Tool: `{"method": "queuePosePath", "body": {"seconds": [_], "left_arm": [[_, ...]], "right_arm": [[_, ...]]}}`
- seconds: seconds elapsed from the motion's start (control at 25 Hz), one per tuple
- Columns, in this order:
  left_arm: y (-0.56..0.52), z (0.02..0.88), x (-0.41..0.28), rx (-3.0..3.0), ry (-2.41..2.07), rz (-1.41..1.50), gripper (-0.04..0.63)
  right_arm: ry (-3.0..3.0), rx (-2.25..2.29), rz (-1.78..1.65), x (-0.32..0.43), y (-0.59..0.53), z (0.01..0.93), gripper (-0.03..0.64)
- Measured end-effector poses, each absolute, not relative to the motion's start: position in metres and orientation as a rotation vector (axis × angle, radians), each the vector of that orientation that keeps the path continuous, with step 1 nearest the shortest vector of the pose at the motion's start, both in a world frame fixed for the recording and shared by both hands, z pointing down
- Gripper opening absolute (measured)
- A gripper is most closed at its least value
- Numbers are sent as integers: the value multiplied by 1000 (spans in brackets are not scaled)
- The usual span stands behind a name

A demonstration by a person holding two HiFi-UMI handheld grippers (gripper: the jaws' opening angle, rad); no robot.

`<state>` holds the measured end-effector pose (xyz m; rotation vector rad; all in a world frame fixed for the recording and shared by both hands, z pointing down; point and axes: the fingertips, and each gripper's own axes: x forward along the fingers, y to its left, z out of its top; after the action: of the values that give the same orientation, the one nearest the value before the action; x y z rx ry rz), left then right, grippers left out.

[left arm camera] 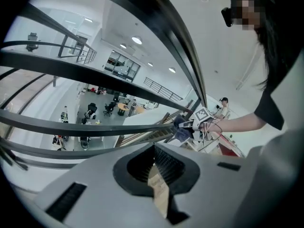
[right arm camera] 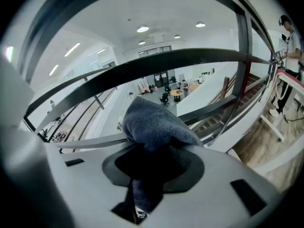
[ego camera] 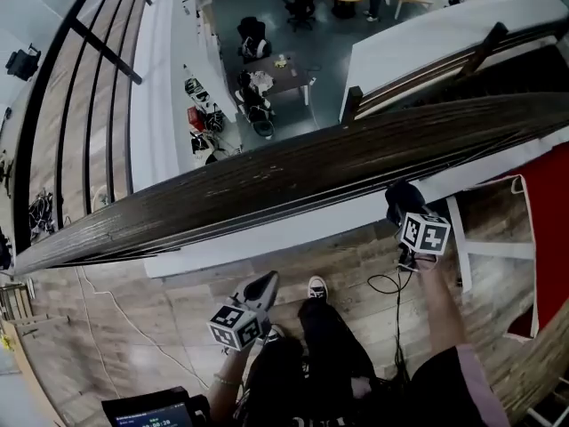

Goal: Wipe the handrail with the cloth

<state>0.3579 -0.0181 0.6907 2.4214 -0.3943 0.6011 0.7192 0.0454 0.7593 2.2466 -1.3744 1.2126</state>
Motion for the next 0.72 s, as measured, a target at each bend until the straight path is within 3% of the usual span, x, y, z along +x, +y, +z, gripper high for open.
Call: {"method": "queuePosePath", "body": {"seconds": [0.12, 0.72], "left_arm": [[-10, 674, 341, 2420, -462, 568, 2], [36, 580, 101, 2403, -688, 385, 2]], "right_arm": [[-1410, 2285, 1264, 690, 61, 740, 109], [-1689, 2252, 1262, 386, 90, 602, 109]]}}
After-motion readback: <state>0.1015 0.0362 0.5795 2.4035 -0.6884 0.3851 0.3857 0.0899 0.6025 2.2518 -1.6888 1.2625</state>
